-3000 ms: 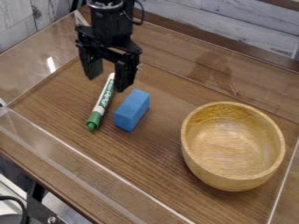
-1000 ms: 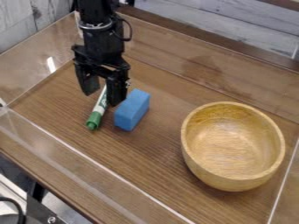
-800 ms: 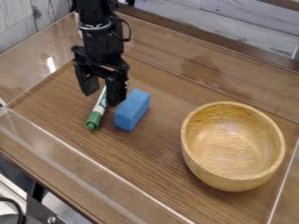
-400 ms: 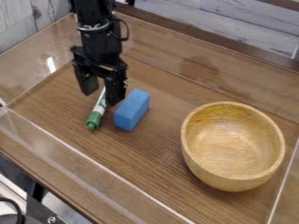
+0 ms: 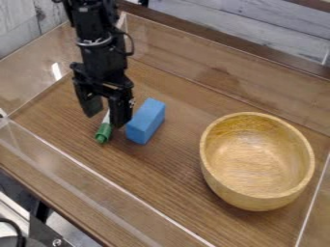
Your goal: Put the green marker in the brown bowl
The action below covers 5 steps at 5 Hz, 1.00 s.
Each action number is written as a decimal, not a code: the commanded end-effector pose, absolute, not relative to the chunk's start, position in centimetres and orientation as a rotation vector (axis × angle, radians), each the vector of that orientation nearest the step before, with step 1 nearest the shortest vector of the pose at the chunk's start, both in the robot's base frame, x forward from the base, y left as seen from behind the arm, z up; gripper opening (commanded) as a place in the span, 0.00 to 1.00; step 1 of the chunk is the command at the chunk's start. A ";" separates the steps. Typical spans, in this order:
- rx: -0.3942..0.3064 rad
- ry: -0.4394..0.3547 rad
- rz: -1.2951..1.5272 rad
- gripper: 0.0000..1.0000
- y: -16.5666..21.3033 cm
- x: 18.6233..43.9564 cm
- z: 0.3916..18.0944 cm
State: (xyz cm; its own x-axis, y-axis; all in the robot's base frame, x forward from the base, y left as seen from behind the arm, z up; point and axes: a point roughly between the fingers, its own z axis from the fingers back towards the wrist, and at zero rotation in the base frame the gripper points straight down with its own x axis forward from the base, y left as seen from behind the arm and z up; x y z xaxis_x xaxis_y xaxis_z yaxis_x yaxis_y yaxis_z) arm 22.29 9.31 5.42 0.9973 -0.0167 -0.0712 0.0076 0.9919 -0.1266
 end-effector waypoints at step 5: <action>-0.153 -0.048 -0.013 1.00 9.7 21.8 4.7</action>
State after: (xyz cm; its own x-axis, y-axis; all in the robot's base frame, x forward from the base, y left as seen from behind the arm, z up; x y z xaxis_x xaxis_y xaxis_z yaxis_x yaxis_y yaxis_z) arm 21.31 9.11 3.98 0.9996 -0.0210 0.0175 0.0237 0.9855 -0.1677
